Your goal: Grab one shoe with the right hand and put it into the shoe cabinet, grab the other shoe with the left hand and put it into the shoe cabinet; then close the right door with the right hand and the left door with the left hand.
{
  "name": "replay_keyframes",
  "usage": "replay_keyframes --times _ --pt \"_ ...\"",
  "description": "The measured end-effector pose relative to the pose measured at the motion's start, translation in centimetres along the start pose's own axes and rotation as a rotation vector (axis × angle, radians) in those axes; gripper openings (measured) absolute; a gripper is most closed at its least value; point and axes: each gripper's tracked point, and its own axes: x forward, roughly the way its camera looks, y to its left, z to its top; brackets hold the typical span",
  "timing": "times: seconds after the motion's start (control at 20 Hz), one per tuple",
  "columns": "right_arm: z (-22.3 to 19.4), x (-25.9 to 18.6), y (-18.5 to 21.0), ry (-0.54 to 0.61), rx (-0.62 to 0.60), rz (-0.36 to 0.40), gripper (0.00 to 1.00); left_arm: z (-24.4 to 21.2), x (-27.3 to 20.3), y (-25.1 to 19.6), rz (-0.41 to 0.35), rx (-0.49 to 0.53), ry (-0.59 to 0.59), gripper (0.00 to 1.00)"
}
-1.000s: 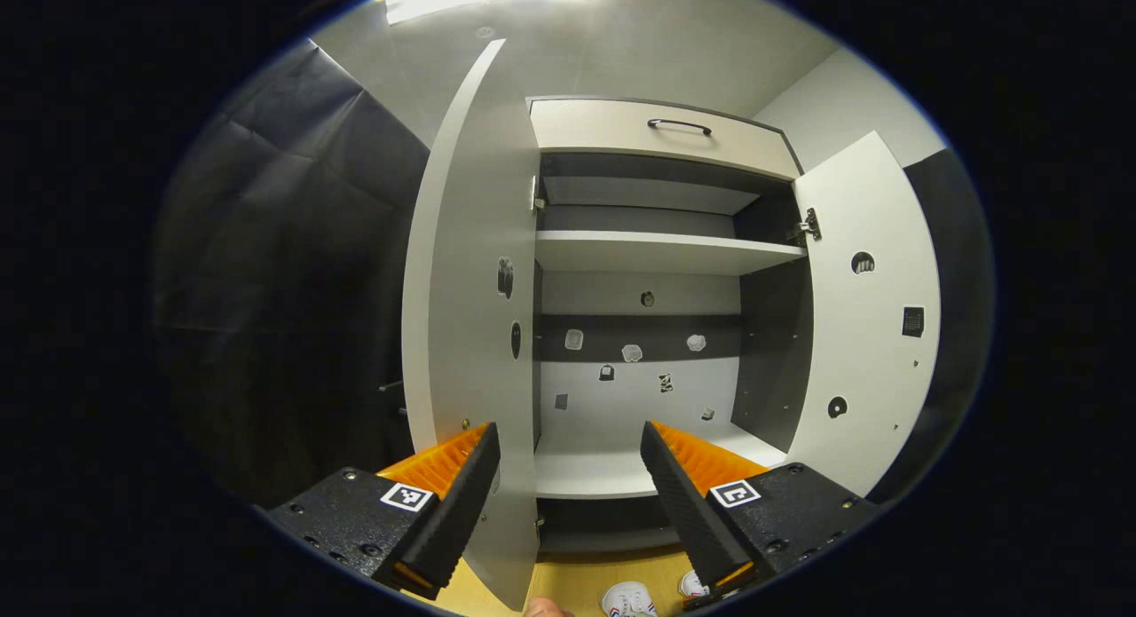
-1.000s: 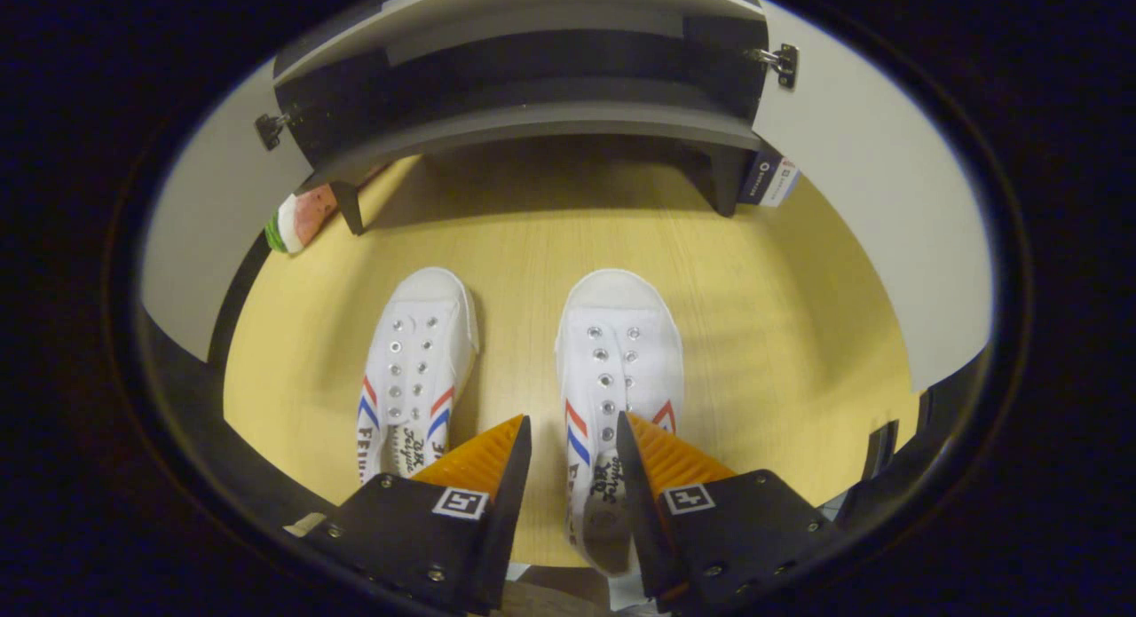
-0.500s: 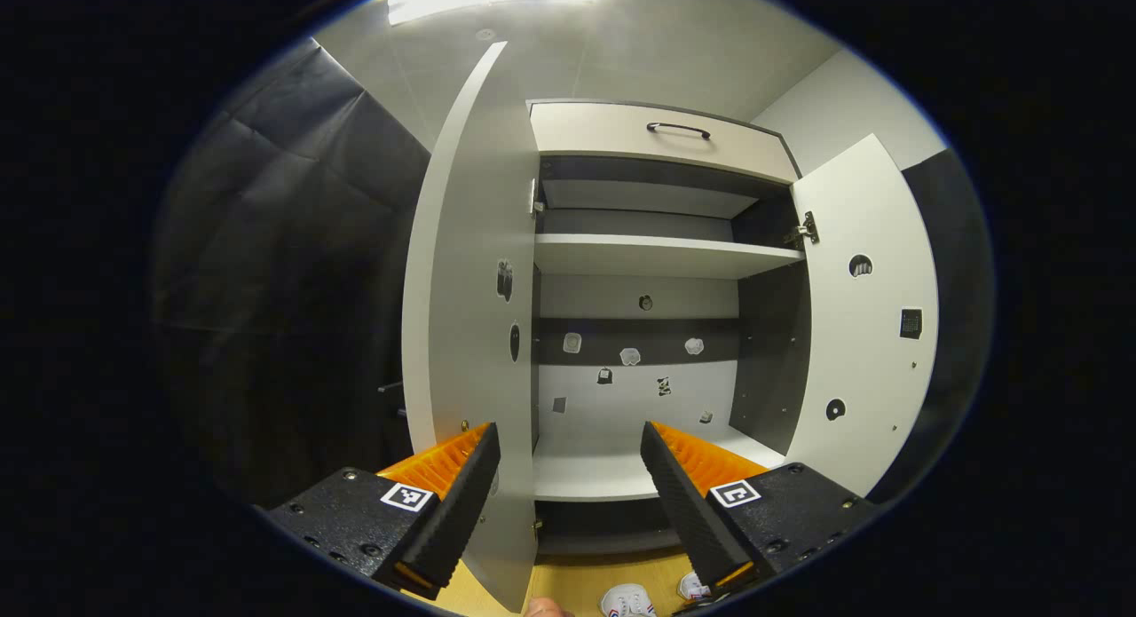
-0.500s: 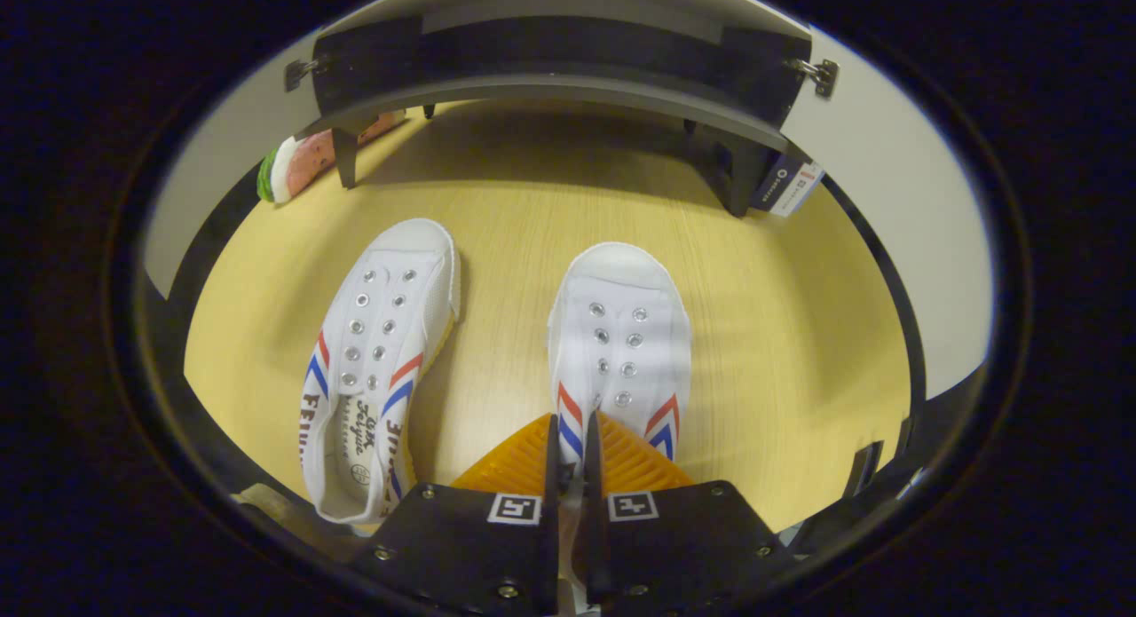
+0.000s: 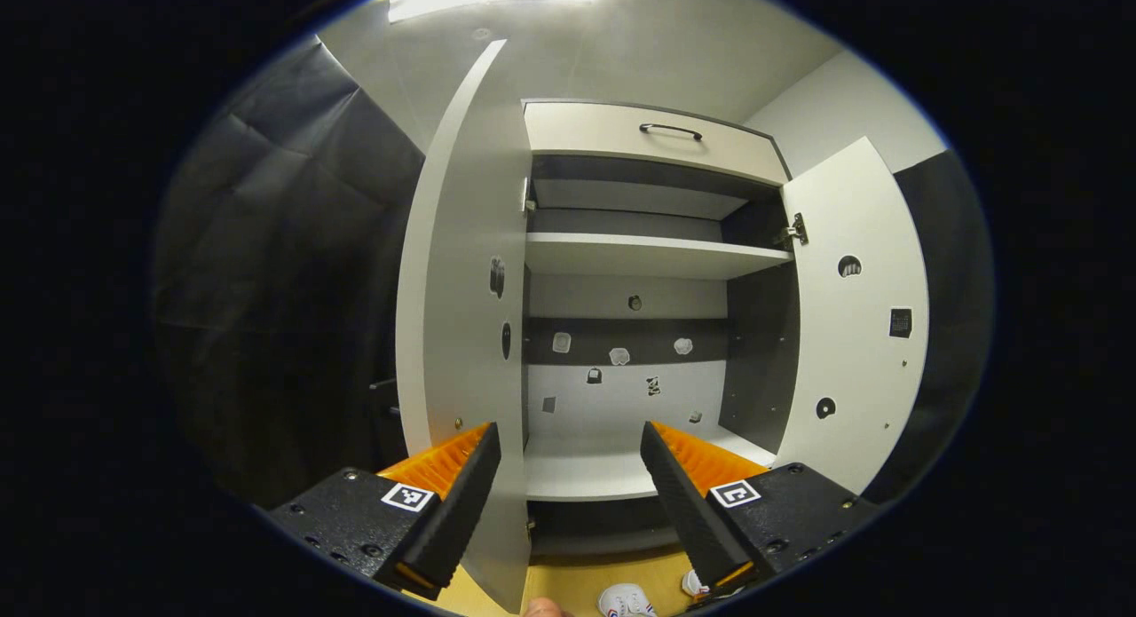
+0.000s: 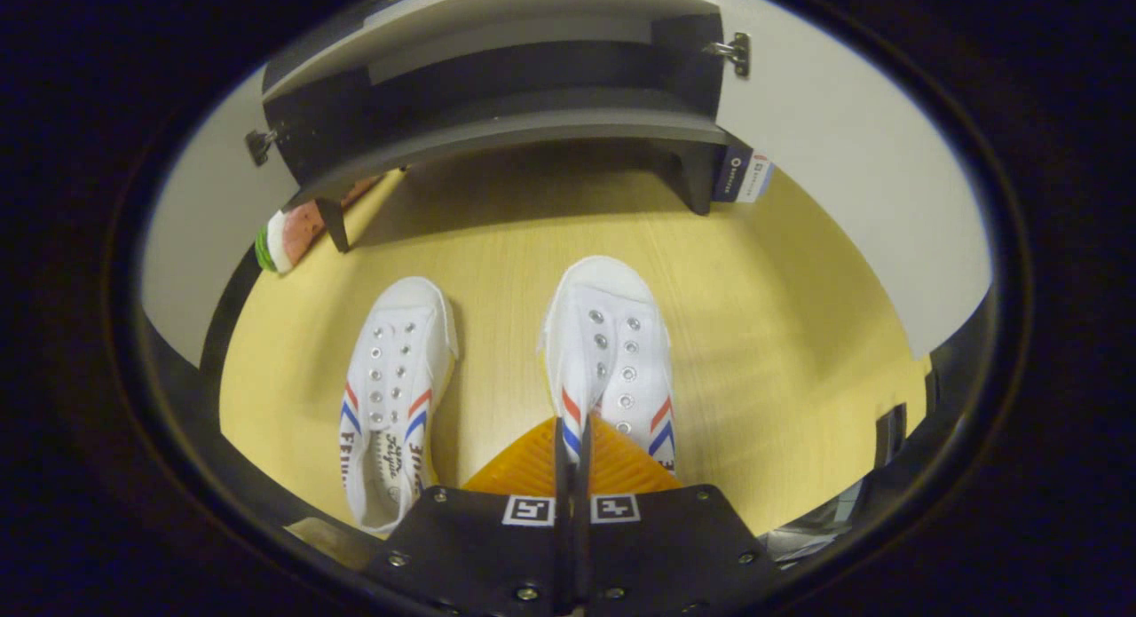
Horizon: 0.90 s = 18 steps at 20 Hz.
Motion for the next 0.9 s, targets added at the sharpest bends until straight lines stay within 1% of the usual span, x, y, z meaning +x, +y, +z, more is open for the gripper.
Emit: replay_keyframes --times 0.05,0.1,0.15,0.35,0.6,0.7,0.8,0.9 --pt "0.5 -0.5 0.2 -0.011 0.021 0.008 0.01 0.0 0.0 0.0 -0.003 0.000 0.001 0.97" --pt "1.1 -1.2 0.2 -0.025 0.028 0.010 0.01 -0.1 0.0 -0.1 -0.006 0.000 0.002 0.99" --pt "1.8 -2.1 0.4 -0.042 0.030 0.015 0.01 -0.1 0.0 -0.1 -0.008 0.001 0.004 0.97" --pt "6.9 -6.6 1.7 -0.156 0.043 0.051 0.00 -0.1 0.0 -0.1 -0.014 0.002 0.003 0.97" --pt "17.5 -15.1 3.3 -0.395 0.033 0.094 0.00 -0.1 0.1 -0.1 -0.011 0.003 -0.001 0.97" --pt "21.5 -18.1 3.7 -0.483 0.006 0.104 0.00 -0.1 0.1 0.0 -0.007 0.004 -0.002 0.97" --pt "25.8 -20.0 4.4 -0.554 -0.020 0.114 0.00 -0.1 0.1 0.0 -0.006 0.000 -0.003 0.97" --pt "29.9 -20.9 5.0 -0.608 -0.048 0.118 0.00 0.0 0.1 0.1 -0.005 -0.003 -0.004 0.97"
